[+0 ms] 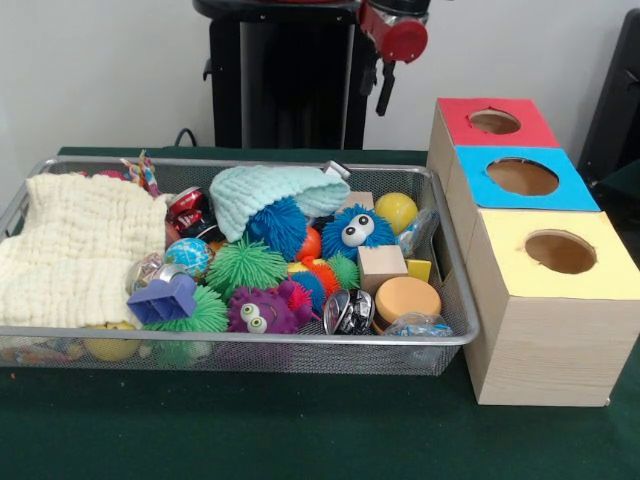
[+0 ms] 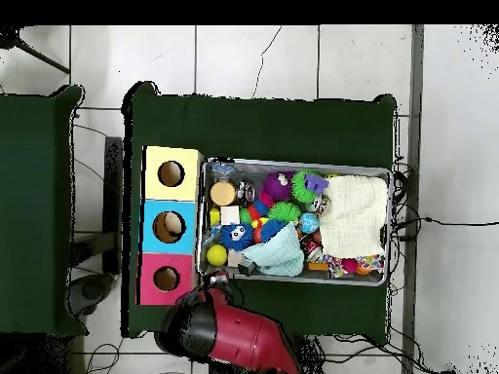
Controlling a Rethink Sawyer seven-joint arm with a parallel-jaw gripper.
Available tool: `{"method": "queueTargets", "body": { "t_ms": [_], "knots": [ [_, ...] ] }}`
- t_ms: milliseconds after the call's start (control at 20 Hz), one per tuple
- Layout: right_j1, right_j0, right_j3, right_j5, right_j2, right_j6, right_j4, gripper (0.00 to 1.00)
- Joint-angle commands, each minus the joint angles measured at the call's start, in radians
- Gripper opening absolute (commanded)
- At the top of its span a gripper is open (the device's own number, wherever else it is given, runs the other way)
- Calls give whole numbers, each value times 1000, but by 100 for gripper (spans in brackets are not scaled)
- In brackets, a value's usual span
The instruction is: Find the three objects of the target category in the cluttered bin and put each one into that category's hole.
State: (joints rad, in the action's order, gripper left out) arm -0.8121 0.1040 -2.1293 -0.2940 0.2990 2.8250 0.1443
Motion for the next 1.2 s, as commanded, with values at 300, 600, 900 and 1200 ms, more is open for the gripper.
{"method": "queueTargets", "body": {
  "t_ms": [300,600,900,1200],
  "knots": [
    [200,146,223,95,119,53,-95,100],
    [316,188,287,182,176,49,-106,100],
    [419,206,326,308,202,55,-85,100],
    [452,156,316,432,149,51,-81,100]
  ]
}}
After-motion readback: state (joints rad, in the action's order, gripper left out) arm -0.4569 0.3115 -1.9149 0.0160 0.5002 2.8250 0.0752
